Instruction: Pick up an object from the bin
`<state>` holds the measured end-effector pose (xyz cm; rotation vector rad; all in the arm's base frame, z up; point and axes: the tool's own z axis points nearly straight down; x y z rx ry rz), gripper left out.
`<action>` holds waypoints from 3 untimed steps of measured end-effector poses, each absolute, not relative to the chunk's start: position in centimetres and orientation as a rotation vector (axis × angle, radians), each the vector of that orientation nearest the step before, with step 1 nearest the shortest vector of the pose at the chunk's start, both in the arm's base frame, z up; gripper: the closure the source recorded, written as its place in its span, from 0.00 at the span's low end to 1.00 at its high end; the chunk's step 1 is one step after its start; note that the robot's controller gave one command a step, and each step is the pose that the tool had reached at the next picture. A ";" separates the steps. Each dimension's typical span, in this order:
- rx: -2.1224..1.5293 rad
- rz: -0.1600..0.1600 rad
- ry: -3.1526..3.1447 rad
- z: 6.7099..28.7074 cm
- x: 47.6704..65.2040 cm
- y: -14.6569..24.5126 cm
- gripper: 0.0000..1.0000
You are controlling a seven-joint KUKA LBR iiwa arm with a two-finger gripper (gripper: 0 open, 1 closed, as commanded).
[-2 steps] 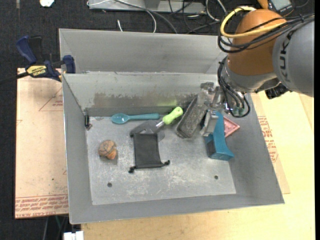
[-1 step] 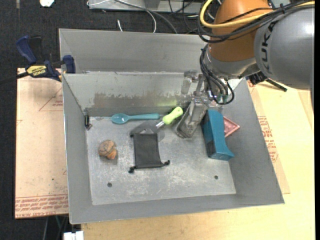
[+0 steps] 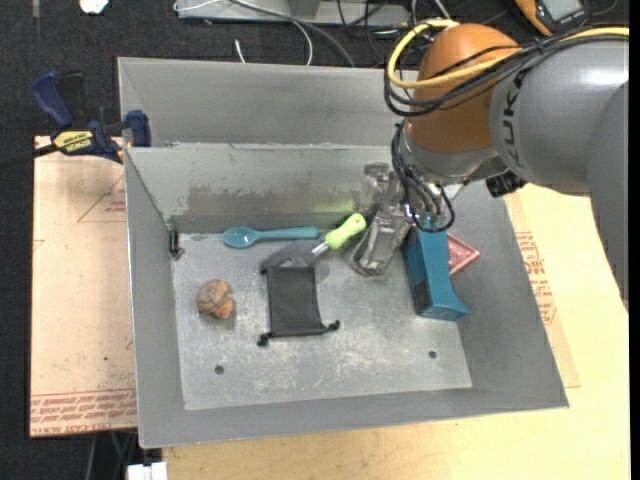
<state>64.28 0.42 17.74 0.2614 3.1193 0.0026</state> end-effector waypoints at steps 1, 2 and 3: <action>0.263 0.007 3.106 10.2 64.5 5.5 0.00; 0.432 0.004 3.097 8.2 63.0 9.7 0.00; 0.247 0.004 3.115 11.0 64.3 10.0 1.00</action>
Offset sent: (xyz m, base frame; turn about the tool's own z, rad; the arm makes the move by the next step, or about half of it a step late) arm -0.0190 0.1081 -0.1001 0.1358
